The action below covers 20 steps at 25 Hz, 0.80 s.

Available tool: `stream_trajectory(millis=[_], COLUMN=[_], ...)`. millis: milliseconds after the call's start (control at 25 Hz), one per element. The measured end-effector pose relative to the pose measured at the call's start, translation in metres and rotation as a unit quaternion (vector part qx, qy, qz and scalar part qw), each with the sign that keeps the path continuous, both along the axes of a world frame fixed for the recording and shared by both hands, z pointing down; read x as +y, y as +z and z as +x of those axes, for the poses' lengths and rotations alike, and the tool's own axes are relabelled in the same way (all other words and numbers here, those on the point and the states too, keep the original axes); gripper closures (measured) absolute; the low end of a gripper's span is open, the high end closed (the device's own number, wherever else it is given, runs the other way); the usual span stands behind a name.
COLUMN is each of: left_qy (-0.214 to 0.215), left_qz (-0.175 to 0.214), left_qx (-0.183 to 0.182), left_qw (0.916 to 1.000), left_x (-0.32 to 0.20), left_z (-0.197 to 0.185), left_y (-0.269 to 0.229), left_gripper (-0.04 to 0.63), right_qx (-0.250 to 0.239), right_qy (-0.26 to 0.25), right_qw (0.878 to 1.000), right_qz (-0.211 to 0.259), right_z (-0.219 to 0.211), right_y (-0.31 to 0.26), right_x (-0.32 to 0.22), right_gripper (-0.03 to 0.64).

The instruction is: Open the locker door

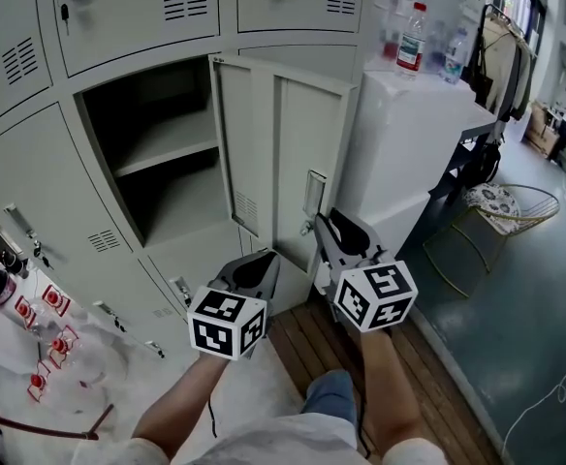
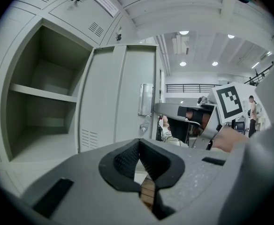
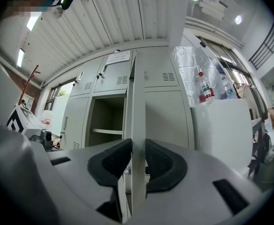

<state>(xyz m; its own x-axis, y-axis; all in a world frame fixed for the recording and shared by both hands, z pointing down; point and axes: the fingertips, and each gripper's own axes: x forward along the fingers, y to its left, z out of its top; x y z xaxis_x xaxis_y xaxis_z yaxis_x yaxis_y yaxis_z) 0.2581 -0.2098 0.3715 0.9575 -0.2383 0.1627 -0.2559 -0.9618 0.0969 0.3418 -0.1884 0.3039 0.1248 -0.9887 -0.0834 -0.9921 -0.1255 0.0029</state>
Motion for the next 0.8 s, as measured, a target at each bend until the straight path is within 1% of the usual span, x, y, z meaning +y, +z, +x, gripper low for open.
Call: stream_trajectory(millis=[200, 400, 600, 800], left_qy=[-0.001, -0.001, -0.010, -0.026], left_qz=[-0.002, -0.003, -0.002, -0.002], left_qx=[0.000, -0.001, 0.001, 0.001], left_qw=[1.0000, 1.0000, 1.0000, 0.9997], left_x=[0.004, 0.011, 0.012, 0.010], left_z=[-0.009, -0.021, -0.041, -0.068], left_y=[0.001, 0.001, 0.001, 0.000], left_gripper=[0.589, 0.589, 0.589, 0.589], right_qx=[-0.002, -0.004, -0.005, -0.011], right_qy=[0.011, 0.016, 0.013, -0.005], right_qw=[1.000, 1.000, 1.000, 1.000], right_qz=[-0.008, -0.015, -0.021, -0.027], right_z=[-0.004, -0.018, -0.038, -0.070], right_y=[0.003, 0.008, 0.013, 0.019], right_x=[0.008, 0.016, 0.019, 0.017], right_gripper=[0.534, 0.534, 0.534, 0.538])
